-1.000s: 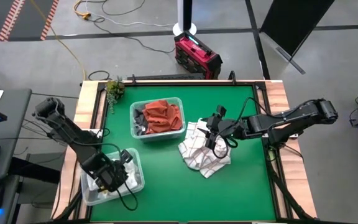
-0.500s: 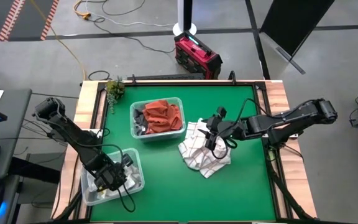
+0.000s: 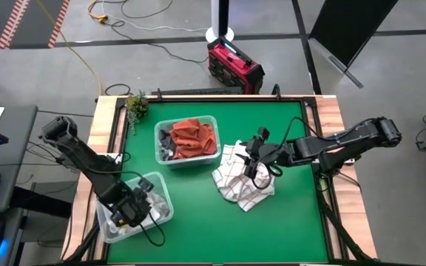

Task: Sort towels by color in basket
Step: Put the white towel into the bottom transparent bin, then put the white patterned towel into the bottom transparent bin

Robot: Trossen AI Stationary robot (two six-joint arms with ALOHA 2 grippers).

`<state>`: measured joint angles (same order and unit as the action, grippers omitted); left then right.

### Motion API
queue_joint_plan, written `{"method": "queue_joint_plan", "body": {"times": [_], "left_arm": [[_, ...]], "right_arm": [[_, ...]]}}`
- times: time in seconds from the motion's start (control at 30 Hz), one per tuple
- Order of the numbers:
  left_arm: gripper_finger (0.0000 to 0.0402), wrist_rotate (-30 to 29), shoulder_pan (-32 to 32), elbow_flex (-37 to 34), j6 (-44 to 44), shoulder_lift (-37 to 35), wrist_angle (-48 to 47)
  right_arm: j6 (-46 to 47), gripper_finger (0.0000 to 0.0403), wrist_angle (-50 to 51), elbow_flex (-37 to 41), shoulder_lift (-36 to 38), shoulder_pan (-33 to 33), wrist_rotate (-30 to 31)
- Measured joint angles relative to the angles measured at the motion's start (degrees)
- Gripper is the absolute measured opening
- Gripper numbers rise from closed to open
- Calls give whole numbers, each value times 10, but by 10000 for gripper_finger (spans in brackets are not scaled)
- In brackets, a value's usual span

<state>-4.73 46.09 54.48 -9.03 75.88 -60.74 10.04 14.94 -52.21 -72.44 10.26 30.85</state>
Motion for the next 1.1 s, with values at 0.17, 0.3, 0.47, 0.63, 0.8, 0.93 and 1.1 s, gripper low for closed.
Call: {"method": "queue_joint_plan", "body": {"times": [0.17,0.3,0.47,0.63,0.8,0.93,1.1], "left_arm": [[132,-28,0,101,-6,-1,-46],[132,-66,0,148,-30,0,-74],[132,-46,-8,207,-56,-1,-121],[132,-119,-39,263,-61,-1,-112],[132,-177,-123,265,-52,9,-102],[132,-147,-195,265,-3,47,-24],[132,-88,-256,265,108,118,65]], "right_arm": [[0,219,0,0,0,-2,0],[0,219,-1,0,0,-1,0],[0,219,-1,0,0,-1,0],[0,219,-3,0,0,-3,0],[0,219,-9,0,0,-4,0],[0,219,-9,0,0,2,0],[1,219,21,0,1,14,0]]}}
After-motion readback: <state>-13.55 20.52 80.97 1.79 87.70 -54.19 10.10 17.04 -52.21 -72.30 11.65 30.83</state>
